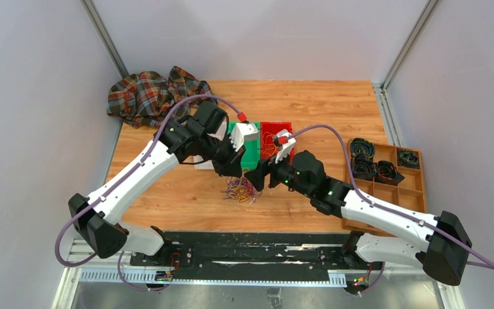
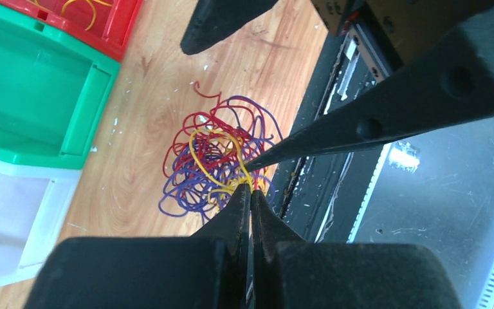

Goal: Untangle the cables

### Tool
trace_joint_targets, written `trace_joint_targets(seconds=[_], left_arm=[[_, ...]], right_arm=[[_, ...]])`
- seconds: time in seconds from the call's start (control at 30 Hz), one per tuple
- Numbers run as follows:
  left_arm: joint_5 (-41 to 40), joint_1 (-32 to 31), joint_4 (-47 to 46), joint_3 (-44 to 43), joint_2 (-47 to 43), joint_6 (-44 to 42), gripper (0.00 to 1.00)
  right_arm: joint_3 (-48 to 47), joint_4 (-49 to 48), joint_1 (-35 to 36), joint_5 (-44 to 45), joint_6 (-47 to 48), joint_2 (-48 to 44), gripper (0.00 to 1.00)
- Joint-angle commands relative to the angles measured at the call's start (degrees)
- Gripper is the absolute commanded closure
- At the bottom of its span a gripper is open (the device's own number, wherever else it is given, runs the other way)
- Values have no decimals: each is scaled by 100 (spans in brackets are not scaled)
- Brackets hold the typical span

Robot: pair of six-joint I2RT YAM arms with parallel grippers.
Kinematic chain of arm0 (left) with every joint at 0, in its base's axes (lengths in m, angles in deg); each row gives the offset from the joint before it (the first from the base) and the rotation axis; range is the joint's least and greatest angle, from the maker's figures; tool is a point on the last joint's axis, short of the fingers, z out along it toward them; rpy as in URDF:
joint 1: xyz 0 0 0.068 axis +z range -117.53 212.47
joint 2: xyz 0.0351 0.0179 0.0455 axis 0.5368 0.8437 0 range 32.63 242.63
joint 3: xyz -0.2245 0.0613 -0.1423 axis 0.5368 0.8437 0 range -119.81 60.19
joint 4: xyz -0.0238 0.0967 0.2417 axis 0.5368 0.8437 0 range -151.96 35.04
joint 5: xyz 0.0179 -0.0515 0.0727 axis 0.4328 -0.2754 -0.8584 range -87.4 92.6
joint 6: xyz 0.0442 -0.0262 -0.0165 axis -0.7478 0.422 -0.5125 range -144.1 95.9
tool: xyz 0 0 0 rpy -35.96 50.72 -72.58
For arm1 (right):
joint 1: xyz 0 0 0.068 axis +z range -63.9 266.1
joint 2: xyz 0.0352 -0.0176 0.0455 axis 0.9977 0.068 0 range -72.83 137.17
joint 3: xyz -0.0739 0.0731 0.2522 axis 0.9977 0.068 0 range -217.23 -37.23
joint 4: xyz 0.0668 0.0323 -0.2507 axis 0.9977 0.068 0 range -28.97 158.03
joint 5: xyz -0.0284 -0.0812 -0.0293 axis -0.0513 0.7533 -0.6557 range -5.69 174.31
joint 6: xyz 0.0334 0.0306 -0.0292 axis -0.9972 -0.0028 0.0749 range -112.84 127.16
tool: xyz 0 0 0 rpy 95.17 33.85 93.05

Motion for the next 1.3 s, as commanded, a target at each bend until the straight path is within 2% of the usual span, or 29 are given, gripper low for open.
trace_joint_targets(seconds=[0.0,0.4,0.87,1.27], left_arm=[[352,-35,52,-195,-137,128,99],[596,-35,38,-405,-221,32,99],[608,-35,231,-1478,-134,-82,99],[-736,-35,231,-2880,20,-677,99]], right_arm=[[-99,-466,67,327,-101,139,23],[-6,-926,96,310,-494,641,24],[207,-1218,115,453,-765,1378,28],[775,-1282,116,921,-779,1921,28]])
